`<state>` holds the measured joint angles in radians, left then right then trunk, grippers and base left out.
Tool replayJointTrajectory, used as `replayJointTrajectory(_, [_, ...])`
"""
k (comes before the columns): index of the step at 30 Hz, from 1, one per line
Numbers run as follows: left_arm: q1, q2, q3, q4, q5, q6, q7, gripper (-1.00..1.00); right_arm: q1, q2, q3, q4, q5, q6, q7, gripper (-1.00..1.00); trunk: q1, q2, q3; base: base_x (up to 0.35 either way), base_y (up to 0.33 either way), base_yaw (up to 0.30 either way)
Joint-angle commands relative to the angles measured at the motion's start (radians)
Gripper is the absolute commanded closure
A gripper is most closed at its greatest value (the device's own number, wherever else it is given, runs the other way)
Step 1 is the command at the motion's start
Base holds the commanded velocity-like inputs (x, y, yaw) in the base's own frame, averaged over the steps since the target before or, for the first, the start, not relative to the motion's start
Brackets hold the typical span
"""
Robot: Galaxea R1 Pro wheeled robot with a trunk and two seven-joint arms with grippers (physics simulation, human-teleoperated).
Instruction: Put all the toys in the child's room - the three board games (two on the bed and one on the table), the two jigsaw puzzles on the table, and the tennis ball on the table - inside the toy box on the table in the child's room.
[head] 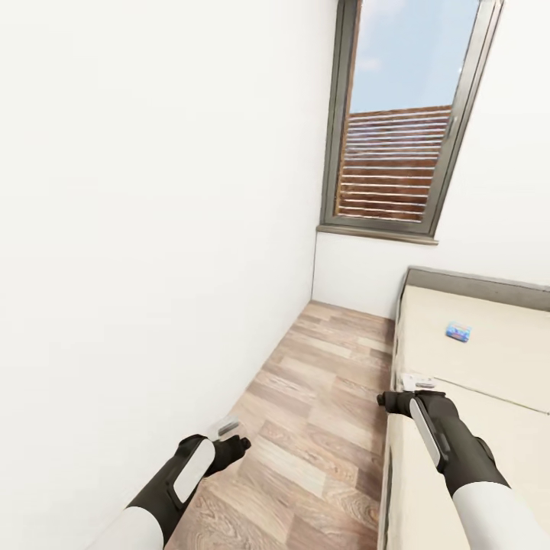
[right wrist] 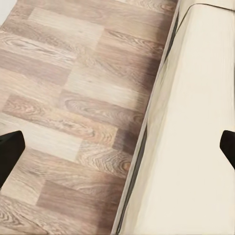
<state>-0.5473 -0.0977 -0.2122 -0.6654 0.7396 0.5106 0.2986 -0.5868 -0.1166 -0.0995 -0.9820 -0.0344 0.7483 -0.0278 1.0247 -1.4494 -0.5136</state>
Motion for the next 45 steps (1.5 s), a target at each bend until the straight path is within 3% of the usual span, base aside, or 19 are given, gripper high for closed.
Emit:
replayJointTrajectory(1, [0.0, 0.0, -0.004, -0.002, 0.011, 0.001, 0.009, -1.0, -0.001, 0.0, 0.0, -0.001, -0.003, 0.005, -0.003, -1.0, 0.0, -0.001, -0.001, 0.214, 0.269, -0.292])
replayJointTrajectory(9, [0.0, 0.0, -0.029, -0.003, 0.011, 0.0, 0.008, -1.0, -0.001, 0.0, 0.0, -0.001, -0.003, 0.005, -0.003, -1.0, 0.0, -0.001, -0.001, 0.112, 0.13, -0.292])
replayJointTrajectory(29, [0.0, -0.002, -0.033, -0.003, 0.012, 0.0, 0.009, -1.0, -0.001, -0.001, 0.0, -0.001, -0.003, 0.005, -0.003, -1.0, 0.0, -0.001, -0.001, 0.079, 0.105, -0.287])
replayJointTrajectory(45, [0.0, -0.002, -0.034, -0.003, 0.011, 0.0, 0.01, -1.0, -0.001, -0.003, -0.001, -0.001, -0.003, 0.005, -0.003, -1.0, 0.0, -0.001, -0.001, 0.147, 0.114, -0.052])
